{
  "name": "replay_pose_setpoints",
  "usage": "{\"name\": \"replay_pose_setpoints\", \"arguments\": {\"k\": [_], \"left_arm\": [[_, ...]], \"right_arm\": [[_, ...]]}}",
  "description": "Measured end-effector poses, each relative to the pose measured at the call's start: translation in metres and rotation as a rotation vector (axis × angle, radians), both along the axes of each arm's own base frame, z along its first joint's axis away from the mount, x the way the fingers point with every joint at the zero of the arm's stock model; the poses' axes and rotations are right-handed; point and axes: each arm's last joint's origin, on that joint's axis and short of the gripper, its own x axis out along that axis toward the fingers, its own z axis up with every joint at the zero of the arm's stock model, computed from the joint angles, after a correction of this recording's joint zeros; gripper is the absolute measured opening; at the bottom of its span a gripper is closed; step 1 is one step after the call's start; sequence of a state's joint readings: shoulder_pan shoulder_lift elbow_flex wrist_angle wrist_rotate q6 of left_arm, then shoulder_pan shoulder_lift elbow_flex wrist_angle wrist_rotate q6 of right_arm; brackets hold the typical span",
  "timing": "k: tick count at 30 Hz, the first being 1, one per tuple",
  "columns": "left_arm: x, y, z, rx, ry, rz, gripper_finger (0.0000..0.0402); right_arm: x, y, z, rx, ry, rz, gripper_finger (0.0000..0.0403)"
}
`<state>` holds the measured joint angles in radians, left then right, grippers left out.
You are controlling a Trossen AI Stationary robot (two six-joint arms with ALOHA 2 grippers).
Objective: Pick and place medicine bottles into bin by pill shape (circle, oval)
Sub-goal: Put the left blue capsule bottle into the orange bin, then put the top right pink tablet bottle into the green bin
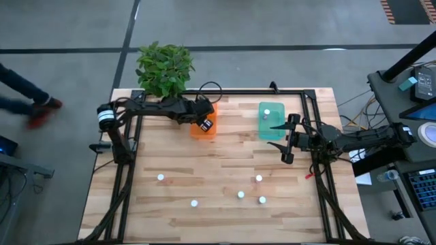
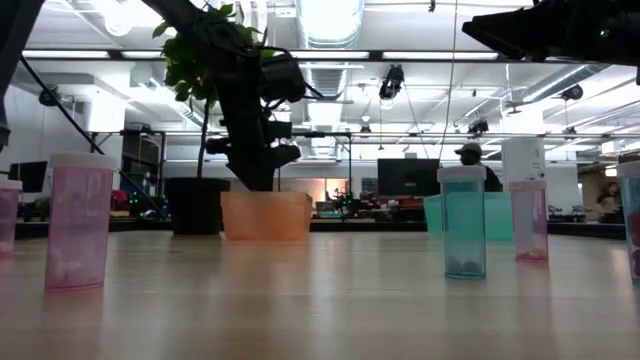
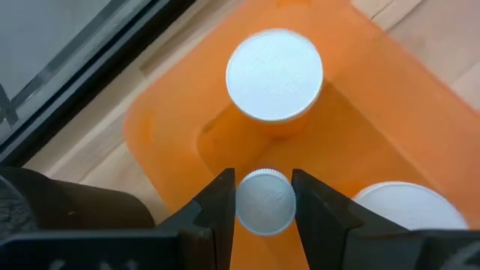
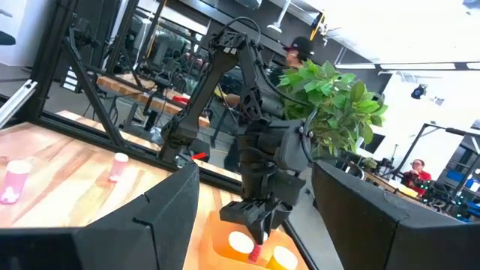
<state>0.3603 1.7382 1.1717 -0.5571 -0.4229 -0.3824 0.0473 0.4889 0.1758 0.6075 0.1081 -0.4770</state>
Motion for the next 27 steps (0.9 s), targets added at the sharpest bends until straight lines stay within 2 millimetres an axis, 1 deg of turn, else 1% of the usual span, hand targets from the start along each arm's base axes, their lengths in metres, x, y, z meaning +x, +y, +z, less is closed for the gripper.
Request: {"name": "replay_pose_setpoints", "arguments": {"k": [3, 11, 21, 24, 27], "left_arm": [[0.001, 0.0, -0.004, -0.004, 0.011, 0.0, 0.0096], [0.002, 0.001, -0.002, -0.002, 0.003, 0.002, 0.01], [0.001, 0.001, -0.002, -0.002, 0.004, 0.003, 0.0152], [0.0, 0.0, 0.003, 0.001, 0.001, -0.003, 0.0156], [-0.001, -0.002, 0.013, 0.014, -0.027, -0.009, 0.0157]], "right_arm": [[0.0, 0.0, 0.0, 0.0, 0.0, 0.0, 0.0247], [0.0, 0.0, 0.0, -0.003, 0.0, 0.0, 0.0247], [0.0, 0.0, 0.0, -0.003, 0.0, 0.0, 0.0247], [0.0, 0.0, 0.0, -0.003, 0.0, 0.0, 0.0247], [0.0, 0.0, 0.0, -0.003, 0.001, 0.0, 0.0247]]}}
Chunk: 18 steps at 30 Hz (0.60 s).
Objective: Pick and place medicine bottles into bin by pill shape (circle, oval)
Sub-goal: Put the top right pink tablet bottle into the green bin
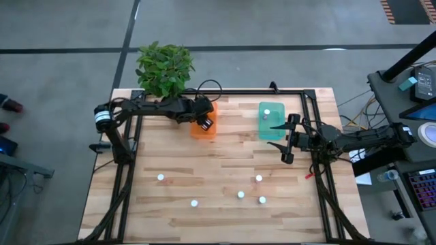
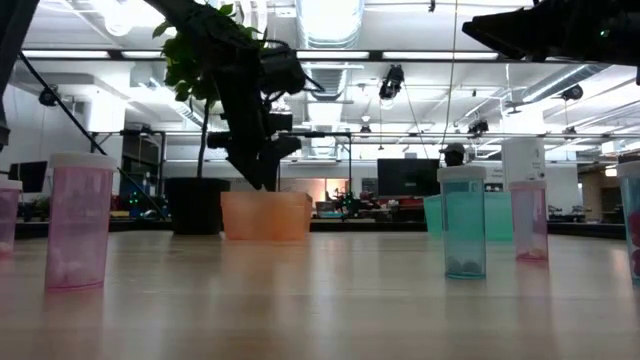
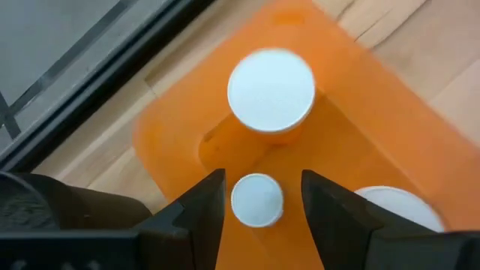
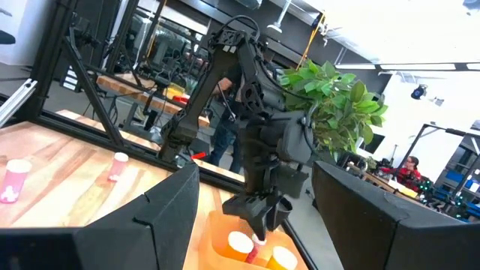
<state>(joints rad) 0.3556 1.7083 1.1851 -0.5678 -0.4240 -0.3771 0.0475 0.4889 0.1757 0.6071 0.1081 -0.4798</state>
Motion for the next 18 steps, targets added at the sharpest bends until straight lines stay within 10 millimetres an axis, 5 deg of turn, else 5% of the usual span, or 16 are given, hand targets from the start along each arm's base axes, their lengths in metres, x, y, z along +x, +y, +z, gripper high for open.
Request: {"name": "replay_pose_setpoints", "arguments": {"k": [9, 18], "left_arm": [[-0.011, -0.023, 0.041, 0.038, -0.108, -0.056, 0.0157], [-0.017, -0.081, 0.086, 0.13, -0.271, -0.311, 0.0157]], "right_arm": [[0.0, 0.0, 0.0, 0.032, 0.0, 0.006, 0.0247], [0.001, 0.0, -0.005, 0.301, 0.028, 0.051, 0.0247]]}}
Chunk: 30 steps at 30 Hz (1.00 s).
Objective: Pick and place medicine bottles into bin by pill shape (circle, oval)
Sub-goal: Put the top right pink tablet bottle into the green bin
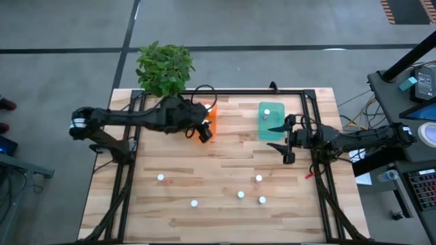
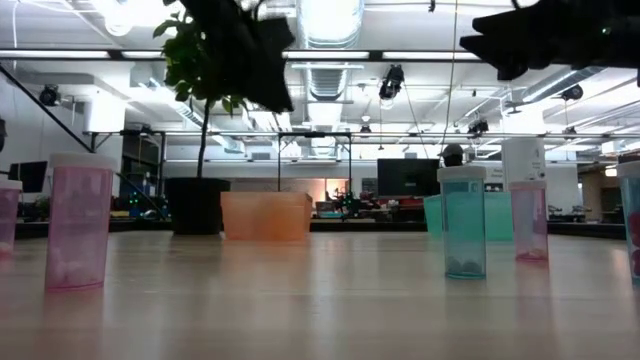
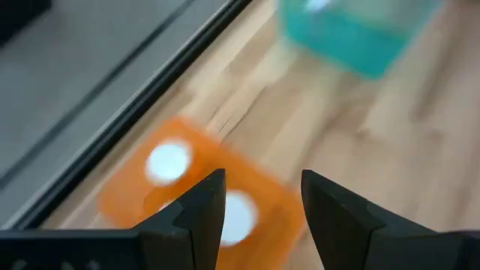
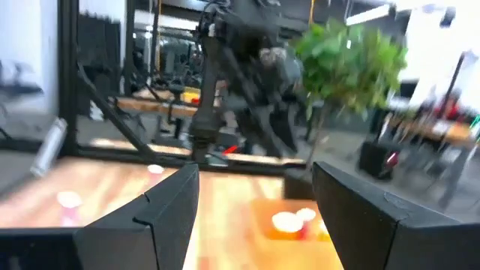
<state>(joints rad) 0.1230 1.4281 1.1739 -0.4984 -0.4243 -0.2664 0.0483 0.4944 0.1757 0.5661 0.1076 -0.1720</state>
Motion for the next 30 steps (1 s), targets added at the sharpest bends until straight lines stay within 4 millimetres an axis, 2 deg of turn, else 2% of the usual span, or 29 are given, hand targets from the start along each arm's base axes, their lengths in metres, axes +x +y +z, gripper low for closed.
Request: {"name": "replay_pose_setpoints", "arguments": {"k": [4, 8, 13, 16, 22, 30], "left_arm": [[0.004, -0.03, 0.015, 0.098, -0.071, -0.175, 0.0157], [0.008, -0.061, 0.028, 0.216, -0.15, -0.35, 0.0157], [0.01, -0.096, 0.031, 0.378, -0.207, -0.543, 0.0157], [0.01, -0.109, 0.029, 0.455, -0.267, -0.603, 0.0157], [0.003, -0.115, 0.02, 0.562, -0.353, -0.644, 0.0158], [-0.015, -0.11, 0.004, 0.629, -0.421, -0.632, 0.0158]], "right_arm": [[0.0, 0.001, 0.0, 0.208, -0.01, 0.044, 0.0247], [0.002, 0.006, 0.005, 0.343, 0.025, 0.114, 0.0247], [0.012, 0.014, 0.02, 0.42, 0.16, 0.141, 0.0247], [0.019, 0.02, 0.031, 0.479, 0.279, 0.143, 0.0247], [0.032, 0.037, 0.047, 0.589, 0.536, 0.136, 0.0247], [0.047, 0.06, 0.051, 0.784, 0.838, 0.028, 0.0247]]}}
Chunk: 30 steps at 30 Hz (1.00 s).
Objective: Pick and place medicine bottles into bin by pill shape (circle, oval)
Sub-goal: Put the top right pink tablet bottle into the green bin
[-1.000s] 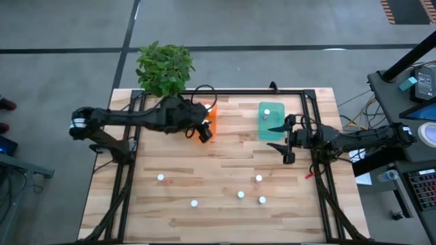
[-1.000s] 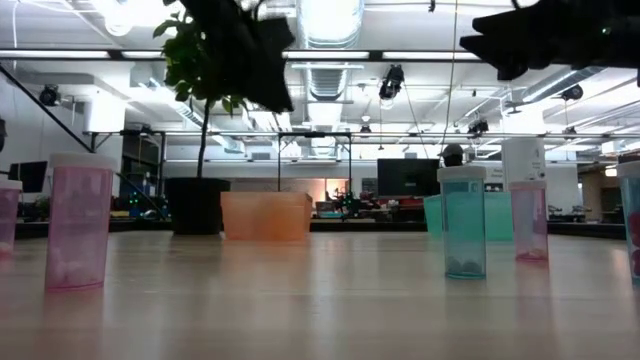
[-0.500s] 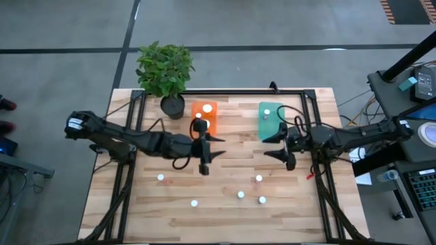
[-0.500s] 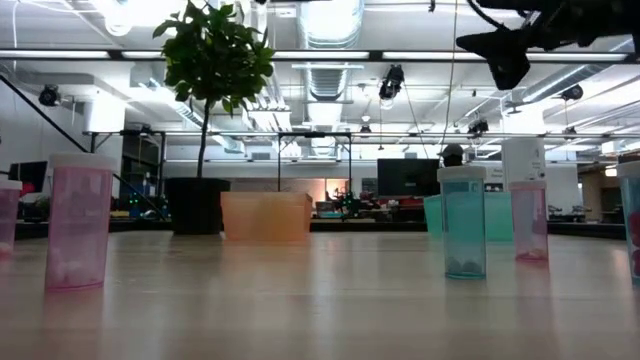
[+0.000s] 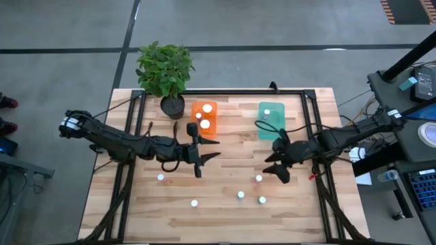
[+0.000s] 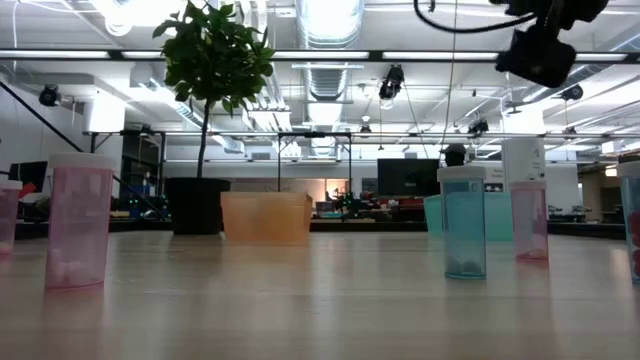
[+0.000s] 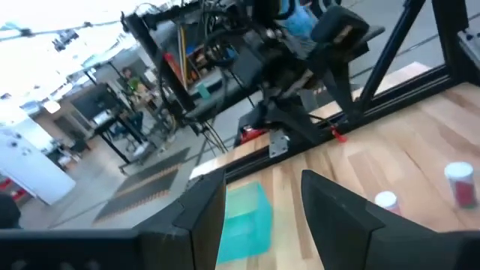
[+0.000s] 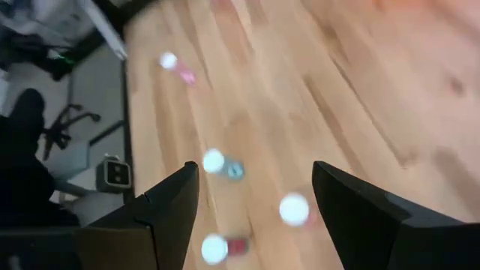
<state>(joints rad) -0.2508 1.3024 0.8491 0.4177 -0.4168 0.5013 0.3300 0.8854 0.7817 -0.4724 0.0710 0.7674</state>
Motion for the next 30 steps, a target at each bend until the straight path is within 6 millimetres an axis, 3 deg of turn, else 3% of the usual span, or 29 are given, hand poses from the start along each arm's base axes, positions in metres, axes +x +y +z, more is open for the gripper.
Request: {"name": "replay_pose_setpoints", "arguments": {"k": [11, 19, 30], "left_arm": [[-0.021, 0.006, 0.004, -0.014, -0.067, 0.012, 0.0158], [-0.025, 0.007, -0.005, -0.007, -0.039, 0.012, 0.0158], [-0.038, 0.013, -0.007, -0.01, -0.051, 0.141, 0.0157]], "right_arm": [[0.037, 0.021, 0.001, 0.151, 0.394, -0.252, 0.0246], [0.068, 0.033, -0.001, 0.108, 0.703, -0.434, 0.0246], [0.106, 0.048, -0.029, 0.107, 0.83, -0.479, 0.0246]]}}
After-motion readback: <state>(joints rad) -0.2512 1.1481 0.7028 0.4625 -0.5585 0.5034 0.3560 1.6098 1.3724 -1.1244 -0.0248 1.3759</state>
